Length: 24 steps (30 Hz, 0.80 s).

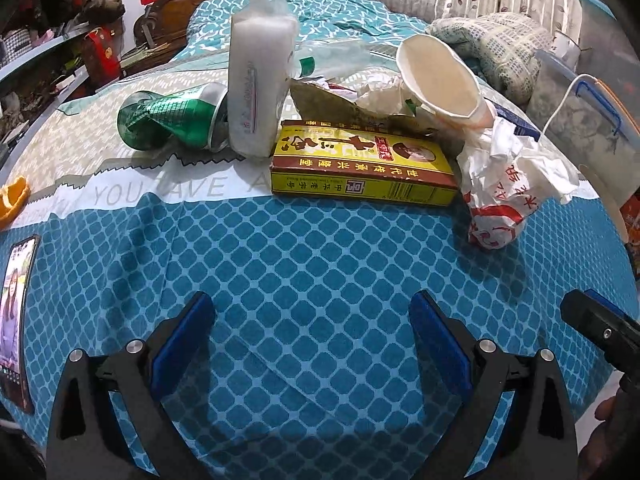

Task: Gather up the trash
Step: 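Grasp the crumpled white-and-red paper bag with the left gripper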

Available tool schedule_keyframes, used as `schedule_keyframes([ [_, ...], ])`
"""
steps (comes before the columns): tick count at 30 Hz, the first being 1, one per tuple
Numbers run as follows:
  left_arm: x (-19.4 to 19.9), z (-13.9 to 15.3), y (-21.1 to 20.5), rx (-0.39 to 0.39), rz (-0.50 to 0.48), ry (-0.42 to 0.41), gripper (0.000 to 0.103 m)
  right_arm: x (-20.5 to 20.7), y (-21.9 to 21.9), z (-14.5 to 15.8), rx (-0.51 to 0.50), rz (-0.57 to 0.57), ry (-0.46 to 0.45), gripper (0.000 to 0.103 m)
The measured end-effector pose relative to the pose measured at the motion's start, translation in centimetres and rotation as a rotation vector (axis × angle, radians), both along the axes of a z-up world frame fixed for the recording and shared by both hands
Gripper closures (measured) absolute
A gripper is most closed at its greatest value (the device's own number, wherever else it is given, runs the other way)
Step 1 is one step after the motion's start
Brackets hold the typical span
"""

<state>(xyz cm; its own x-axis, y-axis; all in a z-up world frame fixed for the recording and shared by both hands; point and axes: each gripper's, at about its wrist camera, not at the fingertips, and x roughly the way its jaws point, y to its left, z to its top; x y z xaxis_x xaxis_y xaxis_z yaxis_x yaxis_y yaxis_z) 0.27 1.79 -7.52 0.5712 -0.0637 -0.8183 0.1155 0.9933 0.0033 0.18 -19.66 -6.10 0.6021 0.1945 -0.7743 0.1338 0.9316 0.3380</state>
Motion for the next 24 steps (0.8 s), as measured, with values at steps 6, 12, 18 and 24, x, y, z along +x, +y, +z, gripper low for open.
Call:
schedule_keyframes([
  [6,0.2,0.5,-0.1,-0.011,-0.02,0.019,0.009,-0.6,-0.3,0.2,0.009,0.027,-0.026,0.003],
  [12,0.6,3.8,-1.5,-0.075,-0.11,-0.049,0.009,-1.5,-1.4,1.2,0.001,-0.031,-0.104,0.003],
  [18,2.1,5.5,-5.6,-0.159,-0.224,-0.08,0.009,-1.4,-2.7,2.9,-0.034,-0.026,-0.171,0.021],
  [24,4.6,3.9,-9.4,-0.153,-0.268,-0.046,0.029,0.0,-4.5,4.5,-0.023,-0.018,-0.191,0.038],
])
